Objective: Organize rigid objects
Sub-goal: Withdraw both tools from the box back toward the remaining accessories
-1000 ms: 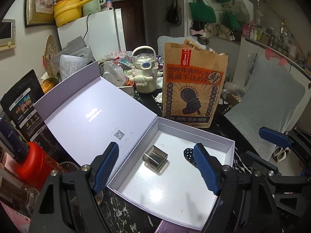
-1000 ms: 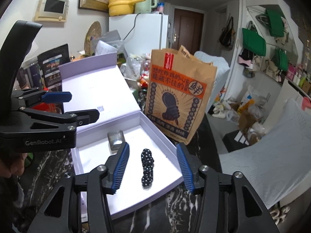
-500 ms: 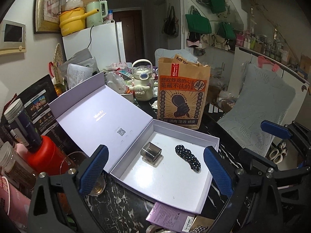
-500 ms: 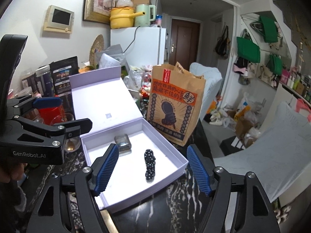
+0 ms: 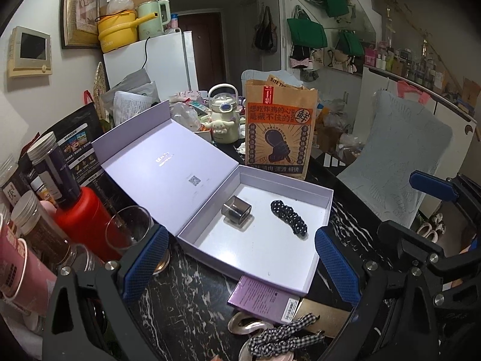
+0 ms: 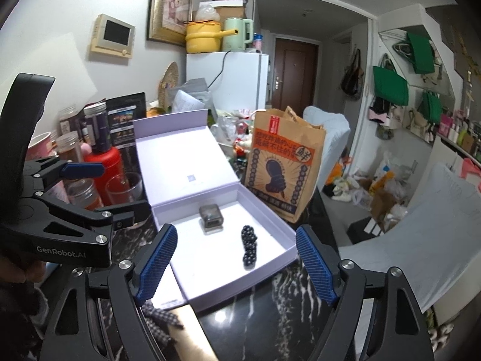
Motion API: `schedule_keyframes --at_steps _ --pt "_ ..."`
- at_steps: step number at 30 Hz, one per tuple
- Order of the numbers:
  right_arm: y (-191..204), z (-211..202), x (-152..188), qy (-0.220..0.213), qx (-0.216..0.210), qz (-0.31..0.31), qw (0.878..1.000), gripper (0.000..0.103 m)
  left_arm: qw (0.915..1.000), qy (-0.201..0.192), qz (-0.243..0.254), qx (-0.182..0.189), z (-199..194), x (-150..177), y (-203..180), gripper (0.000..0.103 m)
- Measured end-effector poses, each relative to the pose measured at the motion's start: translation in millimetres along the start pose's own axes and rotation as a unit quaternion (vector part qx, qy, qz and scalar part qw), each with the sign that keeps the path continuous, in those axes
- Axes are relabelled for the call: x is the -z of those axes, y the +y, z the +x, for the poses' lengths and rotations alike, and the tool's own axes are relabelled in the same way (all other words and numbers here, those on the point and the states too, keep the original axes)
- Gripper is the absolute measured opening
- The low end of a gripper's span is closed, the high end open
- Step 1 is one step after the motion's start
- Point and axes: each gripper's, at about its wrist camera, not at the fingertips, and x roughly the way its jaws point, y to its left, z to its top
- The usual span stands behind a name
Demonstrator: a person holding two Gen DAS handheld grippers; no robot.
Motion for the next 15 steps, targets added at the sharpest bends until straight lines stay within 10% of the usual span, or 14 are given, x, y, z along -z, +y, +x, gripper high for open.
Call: schedule_keyframes --at_steps 15 --pt "10.4 8.7 45.9 0.039 -0.047 0.018 0.998 0.082 0.9987 0.043 -0.020 0.018 0.0 46.1 8.2 0.100"
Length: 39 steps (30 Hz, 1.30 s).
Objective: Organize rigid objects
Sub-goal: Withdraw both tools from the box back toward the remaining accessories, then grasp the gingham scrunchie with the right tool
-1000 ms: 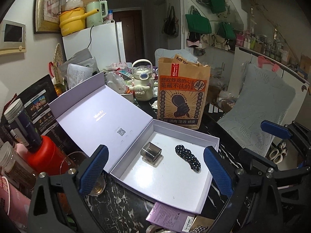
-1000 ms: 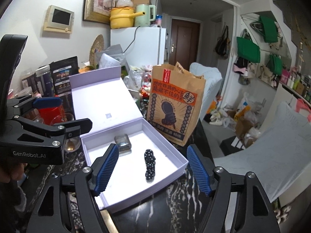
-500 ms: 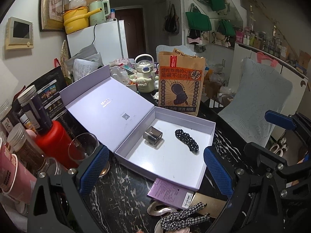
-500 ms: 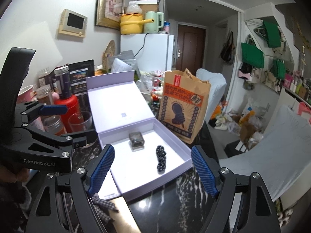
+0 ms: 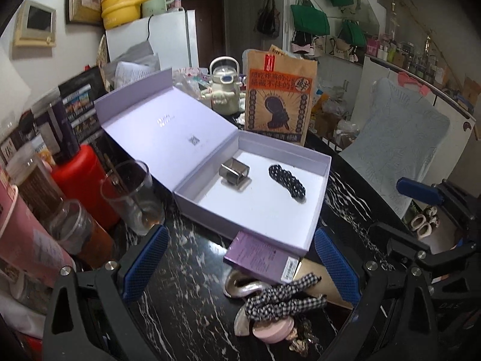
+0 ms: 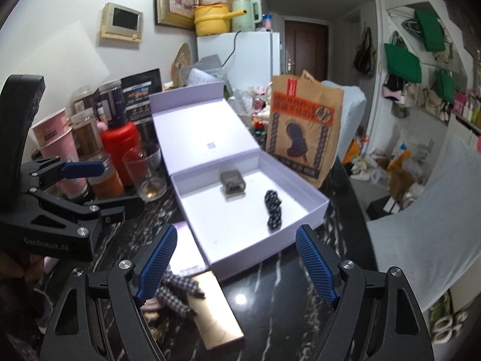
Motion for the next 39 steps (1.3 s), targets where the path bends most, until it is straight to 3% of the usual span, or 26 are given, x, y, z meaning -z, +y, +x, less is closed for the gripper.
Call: schedule_keyframes --at_steps 25,32,35,37,39 --pt "42.2 41.3 49.8 0.054 -0.124 -0.077 0.988 0.082 0.9945 0.088 -0.055 0.020 29.2 70.6 25.9 0.100" --pt "51.0 53.2 55.6 0.044 -0.153 -0.121 0.980 0.081 0.9922 0.100 -0.072 0.018 32.0 88.5 36.4 0.100" --pt "54.0 62.5 56.4 0.051 -0.168 -0.139 0.975 0.074 0.9907 0.108 -0.082 0.010 35.6 93.5 41.6 0.100" --pt "56.1 67.6 56.8 0.056 -0.173 -0.148 0.972 0.063 0.9894 0.111 -0.093 0.011 36.7 96.2 45.6 0.100" --pt "58.8 74.4 57.5 0.066 -0.179 -0.153 0.970 0.058 0.9886 0.112 -0.100 0.012 37.5 98.6 47.9 0.100"
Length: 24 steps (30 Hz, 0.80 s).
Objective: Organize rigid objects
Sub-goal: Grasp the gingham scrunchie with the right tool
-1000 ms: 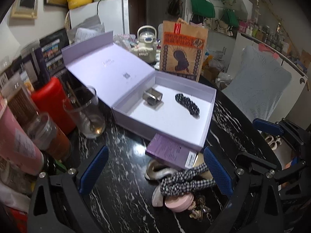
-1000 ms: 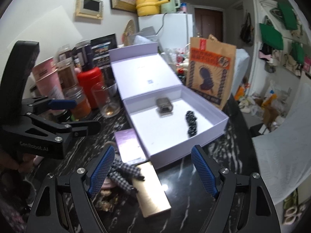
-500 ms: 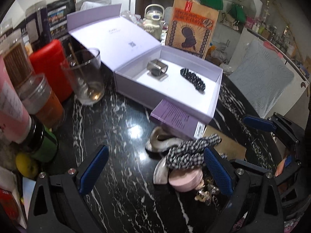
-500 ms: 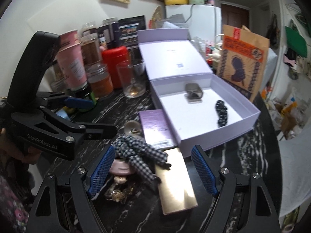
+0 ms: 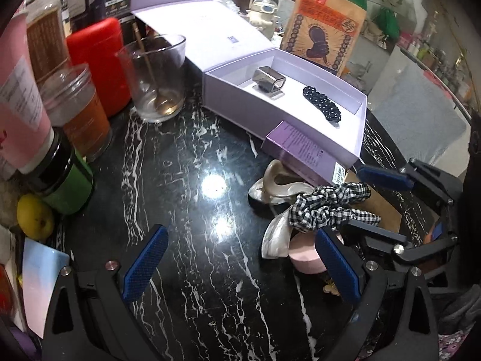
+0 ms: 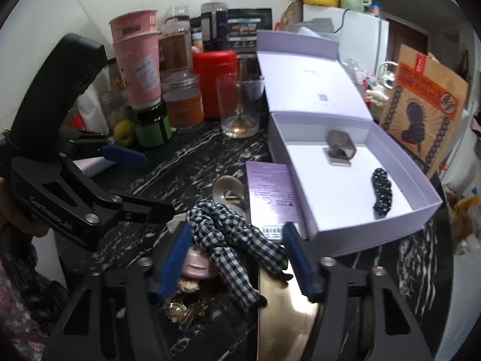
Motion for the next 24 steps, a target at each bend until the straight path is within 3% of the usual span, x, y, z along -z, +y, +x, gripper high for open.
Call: schedule_keyframes --at_steps 6,9,12,16,24 --pt "1.8 12.2 2.1 0.027 0.002 -0.021 0.999 0.056 1.0000 0.002 -0.003 0.001 2.1 2.5 1.7 0.100" --pt "0.3 16.7 4.2 0.039 0.012 -0.022 0.999 0.033 1.0000 0.002 -0.003 0.002 3.3 2.6 1.1 0.100" --pt "-0.1 13.8 5.1 0.036 -0.005 -0.018 0.999 0.027 1.0000 0.003 -0.002 0.007 4.0 3.2 0.0 0.100" --pt "3.1 2.0 6.7 0.016 -0.008 -0.014 1.000 0.026 0.9999 -0.002 0.000 0.016 3.0 4.7 -3.2 0.100" --pt "-16.7 -26.6 13.4 -0.012 0.022 0.067 0.997 0.026 0.9992 0.000 0.009 0.040 6.8 4.6 -15.4 0.100"
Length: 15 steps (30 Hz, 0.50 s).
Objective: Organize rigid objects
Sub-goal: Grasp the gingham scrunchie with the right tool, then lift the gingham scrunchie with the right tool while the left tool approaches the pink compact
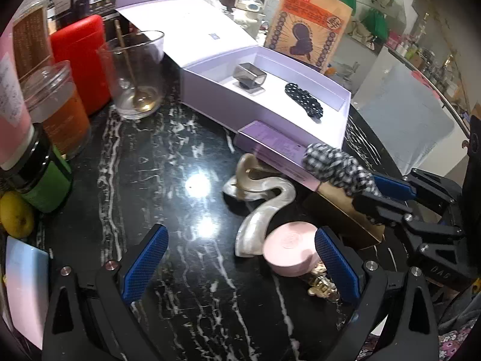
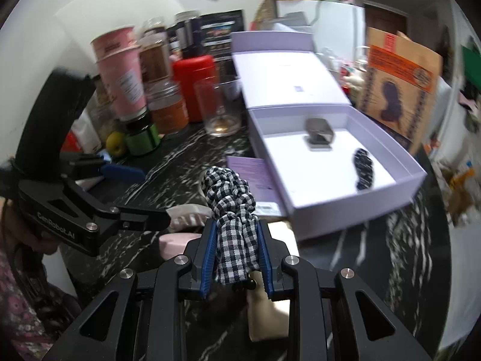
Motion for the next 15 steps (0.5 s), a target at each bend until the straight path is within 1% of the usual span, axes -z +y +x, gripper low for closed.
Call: schedule_keyframes --at_steps 5,7,8,11,15 --pt "-12.5 -15.7 11.2 -0.010 0.029 0.040 0.999 0.026 0.9998 0.005 0.005 0.016 8.2 0.0 -9.0 0.097" --pt "-16.8 -18.7 15.3 -0.010 0.034 0.057 0.998 0.026 0.9996 0.018 0.008 0.022 14.0 0.0 -13.2 0.088" --pt "-19.1 -19.9 18.0 -0.010 0.037 0.066 0.997 0.026 0.9994 0.026 0.005 0.024 17.0 0.7 -14.5 0.087" --pt "-23.4 -22.8 25.2 -0.008 0.046 0.086 0.995 0.026 0.9982 0.045 -0.004 0.040 24.9 3.0 -17.5 0.086" --pt "-28.0 -25.7 30.6 -0.010 0.052 0.101 0.993 0.026 0.9973 0.059 -0.017 0.041 31.6 5.6 -18.4 0.086"
